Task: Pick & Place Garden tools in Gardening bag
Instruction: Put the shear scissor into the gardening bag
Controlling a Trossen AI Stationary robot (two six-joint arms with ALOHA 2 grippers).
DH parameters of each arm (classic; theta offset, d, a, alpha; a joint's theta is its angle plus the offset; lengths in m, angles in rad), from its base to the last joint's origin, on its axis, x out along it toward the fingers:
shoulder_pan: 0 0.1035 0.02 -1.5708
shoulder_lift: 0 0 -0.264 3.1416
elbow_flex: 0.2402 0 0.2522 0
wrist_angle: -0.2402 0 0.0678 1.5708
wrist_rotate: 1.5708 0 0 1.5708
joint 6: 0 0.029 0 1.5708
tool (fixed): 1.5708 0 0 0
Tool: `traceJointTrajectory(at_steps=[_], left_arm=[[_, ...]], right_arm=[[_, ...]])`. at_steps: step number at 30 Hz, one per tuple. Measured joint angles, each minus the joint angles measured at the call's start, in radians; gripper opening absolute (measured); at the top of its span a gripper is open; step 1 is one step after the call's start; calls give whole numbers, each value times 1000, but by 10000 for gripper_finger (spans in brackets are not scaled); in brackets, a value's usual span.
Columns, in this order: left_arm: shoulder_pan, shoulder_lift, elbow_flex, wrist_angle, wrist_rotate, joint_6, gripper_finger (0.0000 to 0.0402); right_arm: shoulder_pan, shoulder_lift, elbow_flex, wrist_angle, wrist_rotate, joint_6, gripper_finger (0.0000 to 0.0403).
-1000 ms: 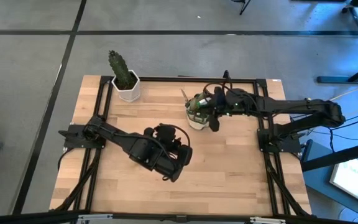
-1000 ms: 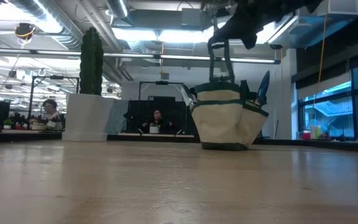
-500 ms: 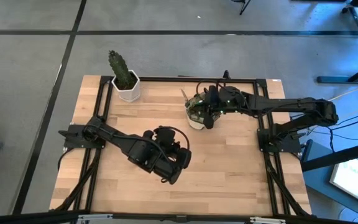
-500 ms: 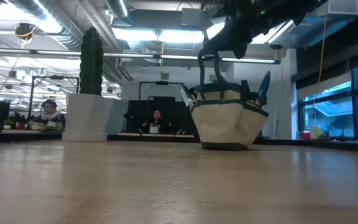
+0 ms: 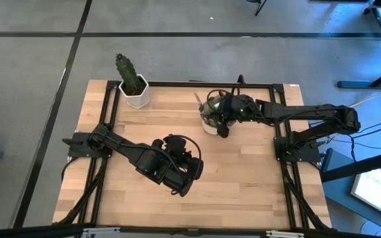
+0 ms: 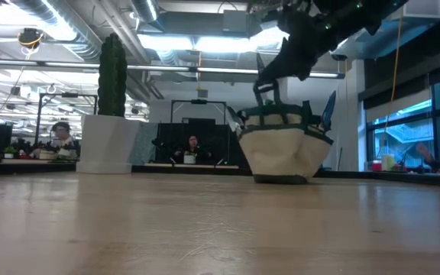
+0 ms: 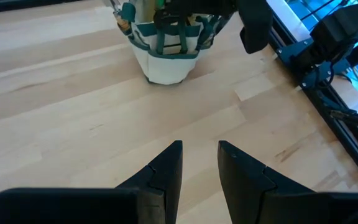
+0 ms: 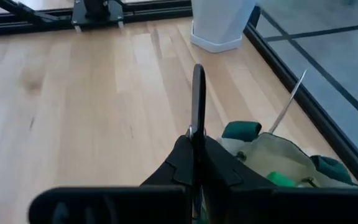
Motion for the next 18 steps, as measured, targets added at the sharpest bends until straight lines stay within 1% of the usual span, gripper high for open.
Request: traceJointTrajectory(at_steps=[4, 7, 9, 14, 18], left_arm=[[0, 0, 0, 0, 0, 0, 97], [0, 0, 0, 0, 0, -5, 97], [0, 0, 0, 0, 0, -10, 97], [0, 0, 0, 0, 1, -18, 97], [0, 0, 0, 0, 4, -12, 97]], right_arm=[[-3, -1, -64, 73, -3, 4, 11], [-3, -3, -117, 157, -32, 47, 11], [-2, -9, -143, 197, -24, 71, 11], [3, -47, -163, 210, 115, 60, 11], [2, -79, -163, 187, 149, 11, 10]])
